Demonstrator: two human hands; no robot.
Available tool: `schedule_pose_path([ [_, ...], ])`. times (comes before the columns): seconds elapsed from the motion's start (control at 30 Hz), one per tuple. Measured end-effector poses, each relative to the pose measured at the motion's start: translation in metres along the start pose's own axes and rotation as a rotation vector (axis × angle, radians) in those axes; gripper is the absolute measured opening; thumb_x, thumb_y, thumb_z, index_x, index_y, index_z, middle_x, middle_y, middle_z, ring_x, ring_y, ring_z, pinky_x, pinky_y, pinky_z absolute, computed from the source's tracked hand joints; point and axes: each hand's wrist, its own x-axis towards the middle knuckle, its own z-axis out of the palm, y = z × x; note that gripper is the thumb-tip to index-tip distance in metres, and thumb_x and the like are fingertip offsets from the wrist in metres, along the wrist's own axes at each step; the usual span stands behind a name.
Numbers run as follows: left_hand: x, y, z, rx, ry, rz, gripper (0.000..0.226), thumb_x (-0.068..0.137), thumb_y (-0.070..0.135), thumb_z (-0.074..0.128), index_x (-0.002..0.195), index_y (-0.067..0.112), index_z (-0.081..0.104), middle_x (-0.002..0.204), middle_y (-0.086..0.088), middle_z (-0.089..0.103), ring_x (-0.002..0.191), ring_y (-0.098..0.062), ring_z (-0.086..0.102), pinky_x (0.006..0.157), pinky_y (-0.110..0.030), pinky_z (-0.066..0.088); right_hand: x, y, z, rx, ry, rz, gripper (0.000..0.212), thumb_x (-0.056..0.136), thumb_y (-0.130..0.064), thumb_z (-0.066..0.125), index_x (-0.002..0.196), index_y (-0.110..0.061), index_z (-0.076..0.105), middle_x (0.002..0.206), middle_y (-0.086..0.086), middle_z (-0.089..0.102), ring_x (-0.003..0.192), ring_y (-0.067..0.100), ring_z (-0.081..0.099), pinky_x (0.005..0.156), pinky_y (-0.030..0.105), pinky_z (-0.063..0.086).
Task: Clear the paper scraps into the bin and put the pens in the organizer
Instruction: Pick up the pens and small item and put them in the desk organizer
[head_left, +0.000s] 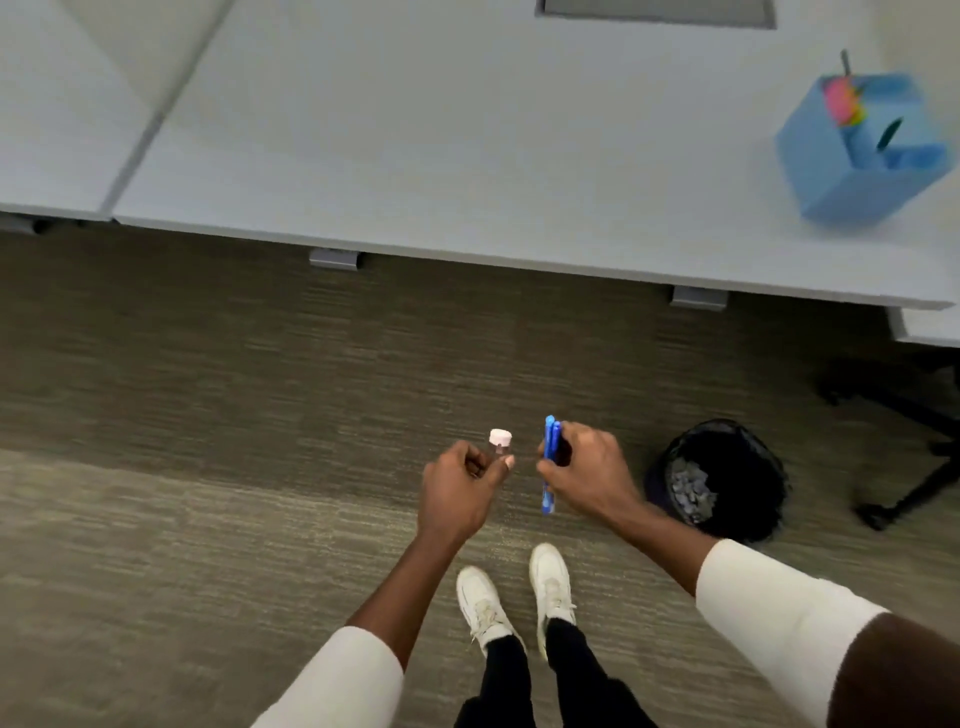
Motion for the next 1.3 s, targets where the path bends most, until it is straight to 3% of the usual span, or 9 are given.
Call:
schedule_pose_path([
  [0.17, -0.014, 0.034, -0.017, 0.016, -0.054, 0.095, 0.042, 0.081, 0.062, 0.079, 0.073, 0.023, 0.064, 0.063, 0.008, 0.069, 0.053, 0.000, 0.056, 0.056, -0.026, 0.047, -0.036, -0.004, -0.035, -0.010, 0.101, 0.021, 0.013, 0.076, -0.025, 0.074, 0.087, -0.020, 0.071, 0.084, -0.002, 0.069, 0.078, 0.017, 0.065, 0.076, 0.035, 0.055],
  [0.37, -0.016, 0.075, -0.021, 0.108, -0.127, 0.199, 0.035, 0.083, 0.059, 0.080, 0.070, 0.030, 0.064, 0.063, 0.014, 0.068, 0.057, 0.003, 0.059, 0.057, -0.021, 0.042, -0.059, 0.005, -0.065, 0.122, 0.248, 0.140, 0.011, 0.076, -0.023, 0.076, 0.083, -0.029, 0.068, 0.077, -0.011, 0.067, 0.071, 0.002, 0.064, 0.064, 0.019, 0.051],
  [0.53, -0.005, 0.119, -0.006, 0.147, -0.198, 0.271, 0.035, 0.084, 0.059, 0.079, 0.075, 0.027, 0.068, 0.068, 0.010, 0.071, 0.060, -0.002, 0.062, 0.058, -0.028, 0.050, -0.054, 0.020, -0.106, 0.160, 0.324, 0.187, 0.012, 0.077, -0.021, 0.078, 0.084, -0.027, 0.069, 0.077, -0.013, 0.067, 0.071, -0.002, 0.064, 0.062, 0.013, 0.047],
  [0.77, 0.026, 0.195, 0.035, 0.149, -0.253, 0.343, 0.027, 0.083, 0.055, 0.083, 0.095, 0.031, 0.077, 0.077, 0.012, 0.076, 0.073, -0.003, 0.072, 0.068, -0.031, 0.063, -0.021, 0.061, -0.179, 0.329, 0.341, 0.219, 0.015, 0.088, -0.014, 0.078, 0.098, -0.022, 0.069, 0.094, -0.007, 0.072, 0.082, 0.007, 0.074, 0.078, 0.033, 0.066],
  [0.87, 0.040, 0.232, 0.058, 0.124, -0.281, 0.347, 0.026, 0.084, 0.048, 0.085, 0.103, 0.034, 0.076, 0.082, 0.012, 0.076, 0.076, -0.003, 0.073, 0.070, -0.029, 0.065, 0.000, 0.085, -0.212, 0.389, 0.304, 0.246, 0.017, 0.092, -0.014, 0.076, 0.104, -0.022, 0.067, 0.101, -0.006, 0.072, 0.084, 0.006, 0.075, 0.080, 0.033, 0.066],
  [1.1, 0.081, 0.314, 0.108, 0.072, -0.286, 0.408, 0.013, 0.094, 0.047, 0.073, 0.103, 0.038, 0.070, 0.086, 0.016, 0.073, 0.087, 0.014, 0.067, 0.066, -0.011, 0.055, 0.056, 0.137, -0.278, 0.457, 0.324, 0.315, 0.018, 0.091, -0.015, 0.076, 0.107, -0.020, 0.069, 0.104, -0.005, 0.073, 0.087, 0.011, 0.077, 0.086, 0.039, 0.065],
  [1.3, 0.112, 0.365, 0.130, -0.001, -0.303, 0.423, 0.016, 0.091, 0.048, 0.078, 0.098, 0.037, 0.068, 0.081, 0.014, 0.075, 0.080, 0.010, 0.071, 0.065, -0.003, 0.052, 0.099, 0.156, -0.322, 0.375, 0.404, 0.358, 0.023, 0.089, -0.026, 0.079, 0.107, -0.019, 0.068, 0.102, -0.003, 0.074, 0.089, 0.011, 0.075, 0.091, 0.038, 0.063],
])
